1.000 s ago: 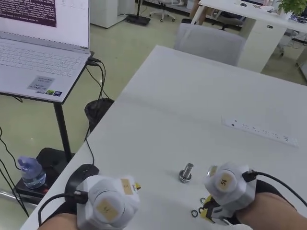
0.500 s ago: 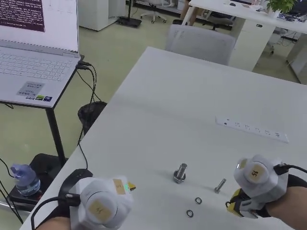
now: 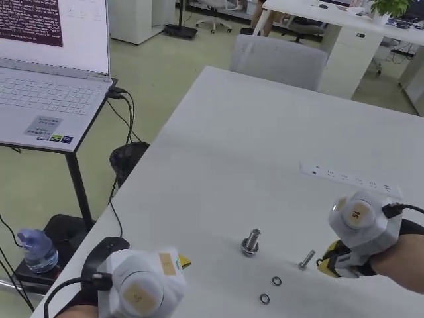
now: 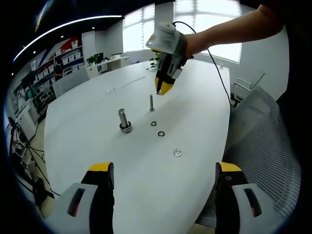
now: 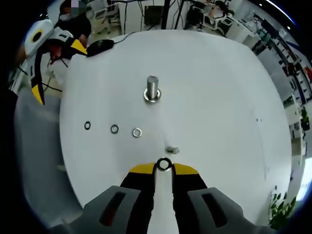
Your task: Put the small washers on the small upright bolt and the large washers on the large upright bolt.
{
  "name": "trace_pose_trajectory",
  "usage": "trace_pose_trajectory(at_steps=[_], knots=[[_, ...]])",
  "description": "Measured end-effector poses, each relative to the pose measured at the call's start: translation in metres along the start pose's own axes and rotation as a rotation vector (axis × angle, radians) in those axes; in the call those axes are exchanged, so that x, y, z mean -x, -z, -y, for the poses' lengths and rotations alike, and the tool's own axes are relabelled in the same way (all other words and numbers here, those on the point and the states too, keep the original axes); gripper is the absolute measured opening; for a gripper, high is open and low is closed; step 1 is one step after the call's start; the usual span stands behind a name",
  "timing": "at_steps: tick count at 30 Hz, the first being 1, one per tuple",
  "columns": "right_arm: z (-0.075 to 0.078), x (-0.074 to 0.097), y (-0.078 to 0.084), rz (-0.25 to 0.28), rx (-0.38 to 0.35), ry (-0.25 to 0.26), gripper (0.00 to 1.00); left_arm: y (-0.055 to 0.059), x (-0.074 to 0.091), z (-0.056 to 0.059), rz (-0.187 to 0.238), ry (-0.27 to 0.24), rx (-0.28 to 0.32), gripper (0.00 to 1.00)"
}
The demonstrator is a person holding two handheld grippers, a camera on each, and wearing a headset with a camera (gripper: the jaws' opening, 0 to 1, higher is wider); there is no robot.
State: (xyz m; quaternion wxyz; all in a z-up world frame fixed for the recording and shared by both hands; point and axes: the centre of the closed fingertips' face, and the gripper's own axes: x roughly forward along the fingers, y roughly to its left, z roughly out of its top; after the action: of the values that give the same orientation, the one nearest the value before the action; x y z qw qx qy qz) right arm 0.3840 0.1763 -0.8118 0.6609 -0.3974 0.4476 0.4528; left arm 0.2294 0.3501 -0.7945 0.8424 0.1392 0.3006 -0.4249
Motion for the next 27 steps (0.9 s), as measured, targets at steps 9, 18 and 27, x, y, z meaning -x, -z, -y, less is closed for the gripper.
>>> trace_pose_trajectory(at_steps=[9,18,27], knots=[[0.014,-0.006,-0.011,0.007,-0.012,-0.001,0.13,0.0,0.0,-0.005,0.006,-0.008,0.022,0.88],[0.016,-0.011,-0.012,-0.002,-0.007,-0.012,0.13,0.003,-0.003,-0.004,-0.007,-0.001,0.021,0.86],[0.014,-0.014,-0.009,-0.014,-0.005,-0.023,0.13,0.003,-0.002,-0.003,-0.013,0.001,0.023,0.85]])
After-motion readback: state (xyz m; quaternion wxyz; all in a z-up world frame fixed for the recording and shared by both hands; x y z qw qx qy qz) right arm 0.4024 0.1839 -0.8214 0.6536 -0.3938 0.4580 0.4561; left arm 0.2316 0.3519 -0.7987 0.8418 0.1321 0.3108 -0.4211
